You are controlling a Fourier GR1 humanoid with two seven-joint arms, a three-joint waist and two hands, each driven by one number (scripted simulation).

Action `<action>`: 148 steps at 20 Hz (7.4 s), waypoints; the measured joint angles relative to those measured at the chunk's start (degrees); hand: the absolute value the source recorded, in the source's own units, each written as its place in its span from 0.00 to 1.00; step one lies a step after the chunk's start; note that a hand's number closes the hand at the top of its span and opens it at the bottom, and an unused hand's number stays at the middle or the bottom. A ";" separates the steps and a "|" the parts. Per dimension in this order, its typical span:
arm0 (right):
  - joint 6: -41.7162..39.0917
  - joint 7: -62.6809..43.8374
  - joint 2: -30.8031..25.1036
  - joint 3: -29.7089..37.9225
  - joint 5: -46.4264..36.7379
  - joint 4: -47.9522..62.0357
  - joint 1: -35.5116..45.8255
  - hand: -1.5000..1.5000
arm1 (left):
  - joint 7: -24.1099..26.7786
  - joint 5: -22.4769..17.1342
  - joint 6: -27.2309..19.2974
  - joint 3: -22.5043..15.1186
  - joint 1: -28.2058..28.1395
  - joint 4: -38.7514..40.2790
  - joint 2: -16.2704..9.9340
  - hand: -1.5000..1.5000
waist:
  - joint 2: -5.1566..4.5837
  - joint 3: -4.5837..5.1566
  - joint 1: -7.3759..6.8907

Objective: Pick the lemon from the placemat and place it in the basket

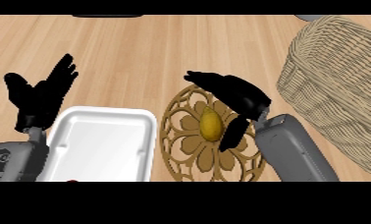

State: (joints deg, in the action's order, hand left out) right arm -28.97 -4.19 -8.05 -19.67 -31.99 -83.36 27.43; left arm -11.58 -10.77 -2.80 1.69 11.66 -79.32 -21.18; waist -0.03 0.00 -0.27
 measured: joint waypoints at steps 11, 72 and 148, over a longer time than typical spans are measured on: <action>-1.03 8.91 -0.63 3.07 -5.21 6.07 -0.27 0.00 | -0.10 2.71 2.09 2.58 0.64 0.93 2.04 0.50 | 0.02 0.00 0.11; 57.72 -58.83 7.63 -17.41 -27.46 -3.67 7.64 1.00 | -1.24 7.47 6.37 6.14 2.96 2.17 6.06 0.50 | 0.73 0.17 -1.73; 52.36 -49.36 -1.85 50.80 -20.58 -41.69 -14.04 0.00 | -2.49 7.77 6.56 9.43 -0.53 -1.69 6.07 0.50 | 0.54 -0.03 2.01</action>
State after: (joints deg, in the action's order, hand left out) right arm 23.39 -53.55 -9.90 31.13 -52.57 -125.05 13.39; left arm -14.08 -3.00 3.75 11.12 11.13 -81.01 -15.11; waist 0.51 -0.04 1.73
